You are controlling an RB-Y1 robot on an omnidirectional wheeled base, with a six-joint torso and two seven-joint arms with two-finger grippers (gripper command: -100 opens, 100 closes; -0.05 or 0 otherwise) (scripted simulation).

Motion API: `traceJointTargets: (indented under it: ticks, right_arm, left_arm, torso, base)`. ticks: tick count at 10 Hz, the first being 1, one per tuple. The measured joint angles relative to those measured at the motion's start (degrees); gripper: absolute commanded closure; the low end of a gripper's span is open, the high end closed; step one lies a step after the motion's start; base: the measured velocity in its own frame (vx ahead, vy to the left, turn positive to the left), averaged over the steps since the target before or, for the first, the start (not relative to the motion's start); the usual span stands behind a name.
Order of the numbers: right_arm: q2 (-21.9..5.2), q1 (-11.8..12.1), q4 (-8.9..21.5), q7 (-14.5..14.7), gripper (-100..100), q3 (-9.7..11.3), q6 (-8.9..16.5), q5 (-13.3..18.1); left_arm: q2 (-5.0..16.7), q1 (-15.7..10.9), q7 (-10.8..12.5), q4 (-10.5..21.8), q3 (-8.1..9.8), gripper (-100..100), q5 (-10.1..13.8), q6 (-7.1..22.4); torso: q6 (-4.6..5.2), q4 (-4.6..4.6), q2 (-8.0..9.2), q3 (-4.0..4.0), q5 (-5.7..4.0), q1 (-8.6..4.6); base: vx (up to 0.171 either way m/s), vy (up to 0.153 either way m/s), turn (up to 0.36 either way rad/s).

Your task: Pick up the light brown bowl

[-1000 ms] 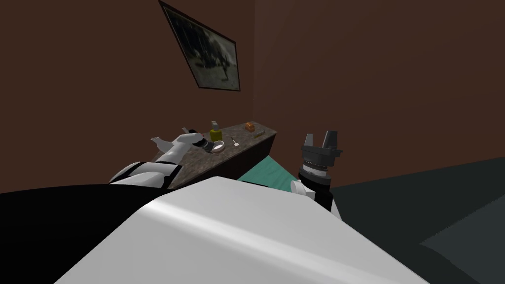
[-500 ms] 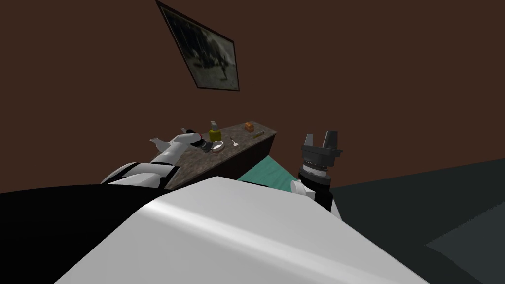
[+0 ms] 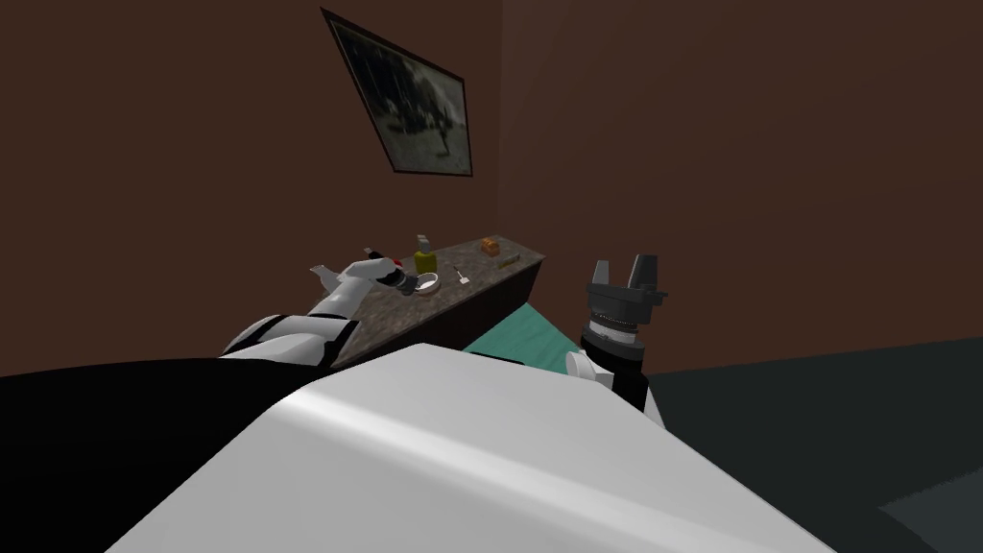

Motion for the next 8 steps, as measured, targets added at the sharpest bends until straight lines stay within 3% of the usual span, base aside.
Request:
traceJointTargets:
  ticks: [3,5,7,8]
  right_arm:
    - [0.00,0.00,0.00,0.00,0,0.00,0.00,0.00]
    - [0.01,0.00,0.00,0.00,0,0.01,0.00,0.00]
    - [0.00,0.00,0.00,0.00,0,0.00,0.00,0.00]
    - [0.01,0.00,0.00,0.00,0,0.01,0.00,0.00]
  left_arm:
    - [-4.14,-3.56,0.92,1.12,1.37,100,-4.15,1.11]
    - [-6.82,-5.53,1.07,2.14,1.16,100,-7.39,0.64]
    - [-10.03,-9.46,0.78,4.96,2.17,100,-10.65,0.95]
    - [-11.63,-9.87,1.07,4.39,2.43,100,-12.34,1.17]
  torso:
    - [-0.08,-0.08,-0.12,-0.10,0.12,0.18]
    - [0.19,-0.28,-0.45,-0.36,0.26,-0.16]
    - [0.16,-0.27,-0.50,-0.39,0.31,0.12]
    - [0.22,-0.32,-0.54,-0.42,0.33,-0.02]
  base:
    - [-0.039,0.086,0.122]
    - [-0.013,0.046,0.090]
    - [-0.024,0.076,0.062]
    - [-0.006,0.023,-0.012]
